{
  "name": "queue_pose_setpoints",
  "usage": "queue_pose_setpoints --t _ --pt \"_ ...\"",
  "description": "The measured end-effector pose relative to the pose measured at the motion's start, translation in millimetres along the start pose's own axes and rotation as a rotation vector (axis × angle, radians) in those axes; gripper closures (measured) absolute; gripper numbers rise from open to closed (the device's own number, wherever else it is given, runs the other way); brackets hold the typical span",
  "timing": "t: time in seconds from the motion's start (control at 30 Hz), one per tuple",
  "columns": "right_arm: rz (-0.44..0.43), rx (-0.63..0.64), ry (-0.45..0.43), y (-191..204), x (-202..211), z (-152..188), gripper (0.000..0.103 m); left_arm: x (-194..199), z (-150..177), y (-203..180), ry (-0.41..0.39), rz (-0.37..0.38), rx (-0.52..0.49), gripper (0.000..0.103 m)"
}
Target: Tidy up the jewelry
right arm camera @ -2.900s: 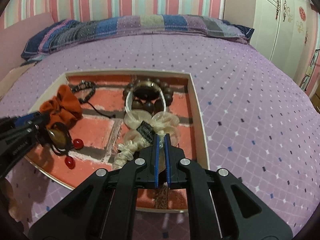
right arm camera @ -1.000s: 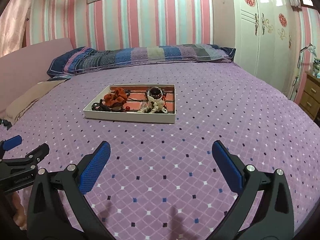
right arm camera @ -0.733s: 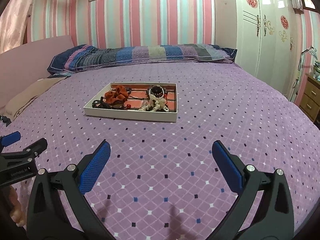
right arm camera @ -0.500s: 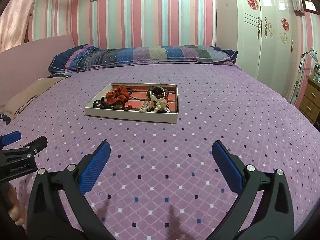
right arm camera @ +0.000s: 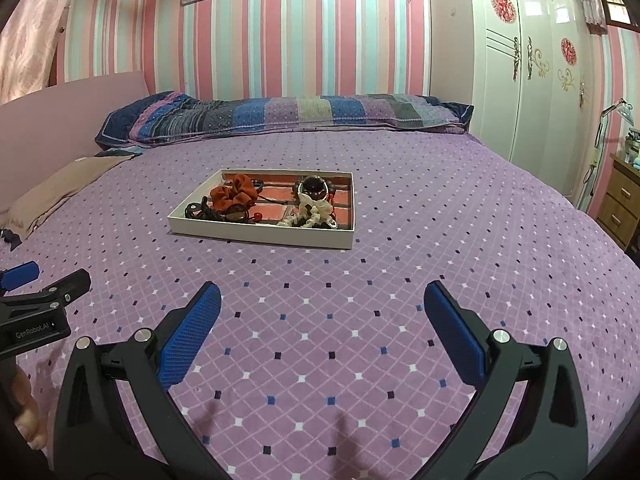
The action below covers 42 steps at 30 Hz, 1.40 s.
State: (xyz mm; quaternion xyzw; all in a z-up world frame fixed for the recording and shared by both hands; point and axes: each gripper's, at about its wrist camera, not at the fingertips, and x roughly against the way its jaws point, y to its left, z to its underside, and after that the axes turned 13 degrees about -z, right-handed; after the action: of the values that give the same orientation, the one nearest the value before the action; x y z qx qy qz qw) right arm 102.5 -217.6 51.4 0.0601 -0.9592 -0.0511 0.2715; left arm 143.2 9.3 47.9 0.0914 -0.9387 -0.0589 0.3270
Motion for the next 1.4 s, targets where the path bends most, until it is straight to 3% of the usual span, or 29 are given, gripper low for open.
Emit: queue_pose_setpoints --t 1.4 --pt "0.012 0.005 -0.005 0.8 3.0 -2.3 0.004 3.0 1.0 -5.3 -0.027 -0.016 -0.03 0.004"
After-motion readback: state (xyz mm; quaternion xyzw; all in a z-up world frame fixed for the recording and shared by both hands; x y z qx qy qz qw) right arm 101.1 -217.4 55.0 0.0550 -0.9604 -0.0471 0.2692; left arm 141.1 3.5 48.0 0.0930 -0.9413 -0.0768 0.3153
